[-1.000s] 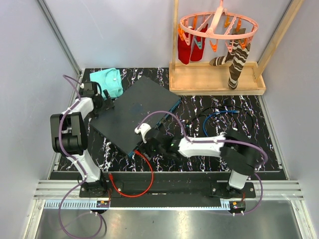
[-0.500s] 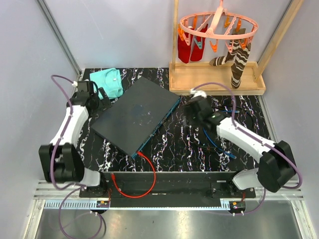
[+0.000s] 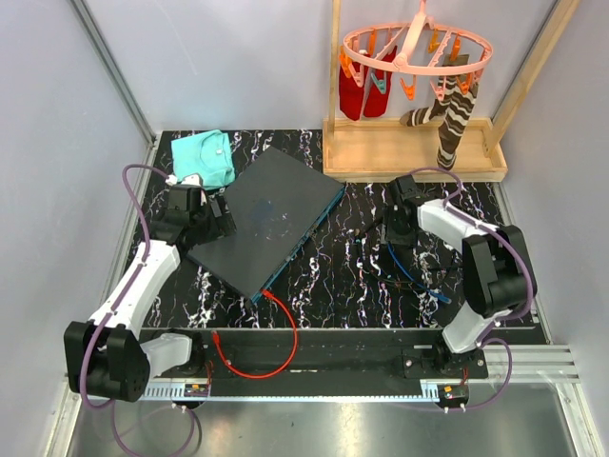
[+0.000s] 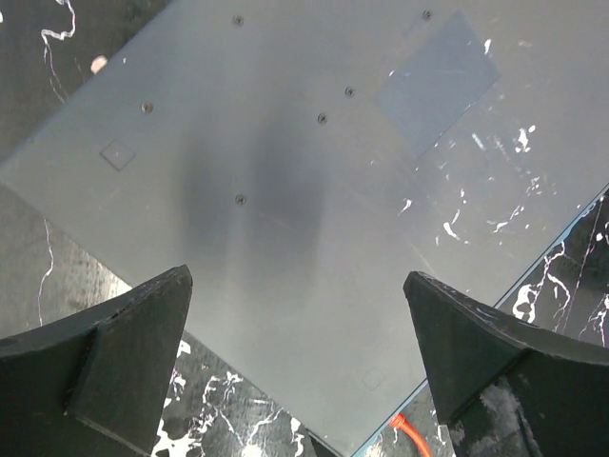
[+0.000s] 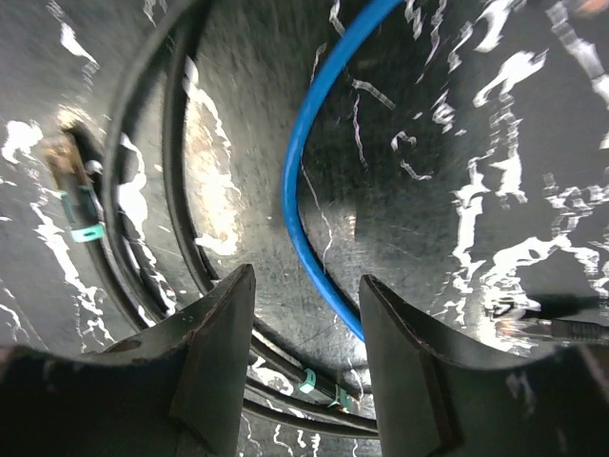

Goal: Insert the plug into the switch port
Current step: Pick up the connector from the center of the board.

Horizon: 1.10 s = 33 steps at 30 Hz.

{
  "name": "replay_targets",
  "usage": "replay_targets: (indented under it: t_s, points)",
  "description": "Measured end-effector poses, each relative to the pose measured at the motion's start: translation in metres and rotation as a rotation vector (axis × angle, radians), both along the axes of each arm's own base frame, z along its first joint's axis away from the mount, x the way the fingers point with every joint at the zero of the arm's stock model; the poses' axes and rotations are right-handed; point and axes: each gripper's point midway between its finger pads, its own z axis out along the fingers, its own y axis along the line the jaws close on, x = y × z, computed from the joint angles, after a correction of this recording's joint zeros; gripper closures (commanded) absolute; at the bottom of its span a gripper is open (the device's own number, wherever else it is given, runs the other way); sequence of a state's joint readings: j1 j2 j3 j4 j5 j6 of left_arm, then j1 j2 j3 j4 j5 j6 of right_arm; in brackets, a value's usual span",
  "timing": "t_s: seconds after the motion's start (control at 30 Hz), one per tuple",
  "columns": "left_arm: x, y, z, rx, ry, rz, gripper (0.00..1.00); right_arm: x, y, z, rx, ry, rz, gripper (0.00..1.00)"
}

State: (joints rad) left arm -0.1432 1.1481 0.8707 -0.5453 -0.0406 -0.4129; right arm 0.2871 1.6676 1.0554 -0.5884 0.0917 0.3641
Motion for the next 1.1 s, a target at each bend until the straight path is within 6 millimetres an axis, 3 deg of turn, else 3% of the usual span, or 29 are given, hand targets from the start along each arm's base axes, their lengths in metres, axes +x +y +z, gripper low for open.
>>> replay_targets:
  t_s: [0.23, 0.33, 0.4, 0.6, 0.77, 0.9, 1.0, 1.1]
  points:
    - [0.004, -0.003, 0.002, -0.008, -0.016, -0.009, 0.01, -0.012, -0.003, -0.024, 0.017, 0.113, 0.020, 0.47]
    - [0.005, -0.004, -0.002, -0.011, -0.005, -0.012, 0.01, -0.009, -0.003, -0.025, 0.014, 0.120, 0.035, 0.53]
    - [0.004, -0.005, -0.002, -0.017, 0.000, -0.019, 0.01, -0.008, -0.004, -0.026, 0.009, 0.125, 0.043, 0.70]
    - [0.004, -0.009, -0.002, -0.031, 0.001, -0.032, 0.01, -0.004, -0.005, -0.027, -0.002, 0.121, 0.064, 1.00]
    - [0.004, -0.009, -0.002, -0.035, 0.002, -0.035, 0.01, -0.003, -0.014, -0.022, -0.050, 0.100, 0.071, 1.00]
    - [0.003, -0.011, -0.002, -0.042, 0.003, -0.041, 0.01, 0.002, -0.034, 0.005, -0.149, 0.023, 0.069, 1.00]
    - [0.003, -0.012, -0.002, -0.051, 0.004, -0.042, 0.01, 0.013, -0.046, 0.046, -0.207, -0.092, 0.054, 1.00]
    - [0.003, -0.014, -0.002, -0.059, 0.006, -0.047, 0.01, 0.026, -0.057, 0.102, -0.253, -0.253, 0.025, 1.00]
